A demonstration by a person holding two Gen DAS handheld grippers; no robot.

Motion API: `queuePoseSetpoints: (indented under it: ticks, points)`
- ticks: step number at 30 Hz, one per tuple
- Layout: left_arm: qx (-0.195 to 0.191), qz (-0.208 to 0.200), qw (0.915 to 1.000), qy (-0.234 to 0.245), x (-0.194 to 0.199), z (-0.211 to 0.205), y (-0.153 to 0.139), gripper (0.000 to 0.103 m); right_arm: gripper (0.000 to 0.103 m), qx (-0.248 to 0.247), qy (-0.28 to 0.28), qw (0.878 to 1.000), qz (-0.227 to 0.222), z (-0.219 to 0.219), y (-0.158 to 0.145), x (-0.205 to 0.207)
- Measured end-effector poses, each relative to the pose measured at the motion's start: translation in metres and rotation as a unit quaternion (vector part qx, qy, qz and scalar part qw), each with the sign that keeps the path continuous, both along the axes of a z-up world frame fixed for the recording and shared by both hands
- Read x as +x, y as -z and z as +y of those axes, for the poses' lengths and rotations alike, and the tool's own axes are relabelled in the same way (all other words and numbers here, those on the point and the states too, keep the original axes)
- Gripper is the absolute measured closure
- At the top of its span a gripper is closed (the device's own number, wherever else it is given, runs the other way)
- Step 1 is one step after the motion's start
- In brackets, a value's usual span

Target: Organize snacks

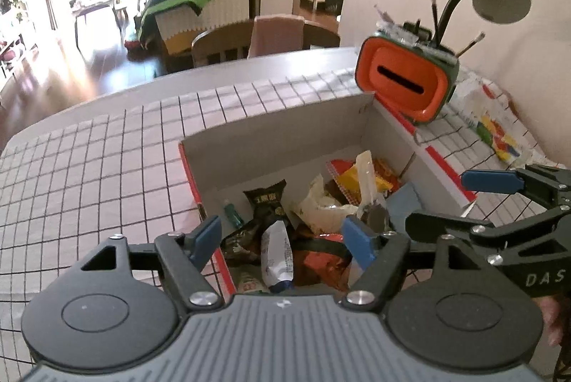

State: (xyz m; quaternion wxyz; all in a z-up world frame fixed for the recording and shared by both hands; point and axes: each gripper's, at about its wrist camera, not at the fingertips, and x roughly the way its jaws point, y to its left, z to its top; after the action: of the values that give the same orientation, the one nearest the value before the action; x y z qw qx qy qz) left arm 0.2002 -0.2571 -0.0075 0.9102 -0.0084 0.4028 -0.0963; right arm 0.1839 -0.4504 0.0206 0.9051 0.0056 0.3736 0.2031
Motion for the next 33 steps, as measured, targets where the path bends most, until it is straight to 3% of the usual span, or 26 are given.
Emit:
queuePoseSetpoints:
  ticks: [8,15,21,33]
  points:
    - [-0.005,-0.037,0.9993,-0.004,-0.030,0.014,-0.019,0.023,0.000,0.022,0.000,0.999,-0.032,0.002,-0.021,-0.025]
    - [-0.014,-0.043,0.9990,-0.002,-0.054,0.024,-0.029,0.017,0.000,0.041,0.008,0.998,-0.044,0.002,-0.030,-0.048]
    - [-0.031,-0.057,0.9978,-0.013,-0.069,0.031,-0.036,0.001,0.000,0.040,0.032,0.997,-0.059,0.006,-0.033,-0.065]
    - [-0.026,-0.069,0.9967,-0.032,-0.073,0.033,-0.041,0.000,0.000,0.053,0.072,0.993,-0.072,0.006,-0.036,-0.078]
